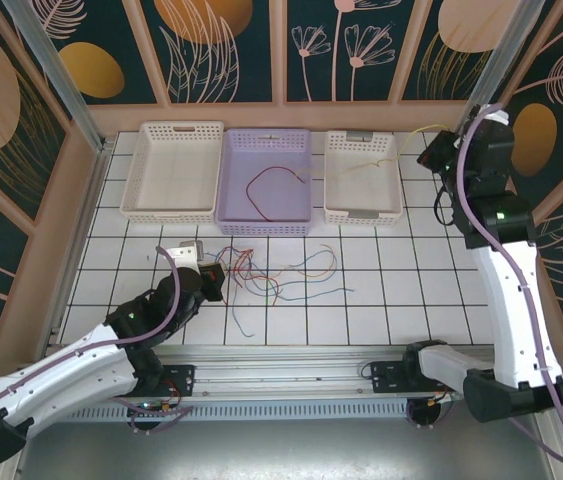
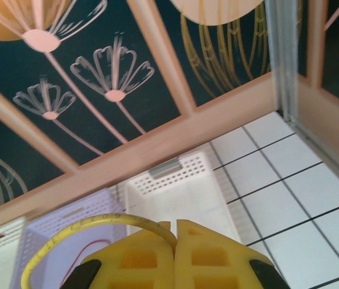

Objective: Untangle the cables
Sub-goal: Place the cable in the container.

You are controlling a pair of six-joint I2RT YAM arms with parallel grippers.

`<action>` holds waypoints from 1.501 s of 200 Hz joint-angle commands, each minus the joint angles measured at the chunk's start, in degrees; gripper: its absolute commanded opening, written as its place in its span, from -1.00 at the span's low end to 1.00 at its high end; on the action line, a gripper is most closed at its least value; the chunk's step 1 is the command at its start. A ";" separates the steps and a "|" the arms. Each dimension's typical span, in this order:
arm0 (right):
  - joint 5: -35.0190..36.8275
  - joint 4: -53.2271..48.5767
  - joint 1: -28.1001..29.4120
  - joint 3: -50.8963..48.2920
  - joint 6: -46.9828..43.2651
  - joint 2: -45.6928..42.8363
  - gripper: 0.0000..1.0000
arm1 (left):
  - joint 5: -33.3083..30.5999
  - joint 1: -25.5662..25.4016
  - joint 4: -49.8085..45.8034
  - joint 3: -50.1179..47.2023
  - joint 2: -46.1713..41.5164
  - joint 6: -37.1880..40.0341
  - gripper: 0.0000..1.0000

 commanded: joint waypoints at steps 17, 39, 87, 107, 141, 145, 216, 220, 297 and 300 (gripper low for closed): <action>9.19 5.33 0.43 -2.22 -0.25 1.92 -1.00 | 1.28 0.26 1.59 -0.65 -1.03 0.49 -1.00; 12.33 7.51 0.56 -4.50 0.21 1.62 -1.00 | 1.23 0.21 1.74 -0.95 -1.21 0.52 -1.00; 16.93 9.26 1.75 -6.45 -0.26 3.51 -1.00 | 1.72 0.19 2.70 -1.06 -0.12 0.71 -1.00; 18.54 9.40 2.34 -7.05 -0.66 4.96 -1.00 | 2.08 0.22 3.43 -1.34 0.28 0.69 -1.00; 21.94 9.05 4.44 -7.87 -0.78 8.92 -1.00 | 2.54 0.21 4.12 -1.53 0.97 0.69 -1.00; 22.16 9.10 5.03 -8.04 -0.76 9.60 -1.00 | 2.61 0.26 4.20 -1.52 1.02 0.72 -1.00; 23.07 10.43 10.43 -9.97 -0.20 18.70 -1.00 | 3.38 0.22 4.45 -2.22 1.10 0.88 -1.00; 23.00 10.21 10.84 -9.66 -0.42 19.73 -1.00 | 3.47 0.28 4.60 -2.21 1.12 0.89 -1.00; 17.14 6.51 11.07 -3.90 -2.15 36.84 -1.00 | 4.82 0.28 5.79 -4.01 0.87 -0.01 -1.00; 16.90 6.42 10.99 -3.77 -2.16 37.41 -1.00 | 4.90 0.24 5.82 -4.14 0.80 -0.07 -1.00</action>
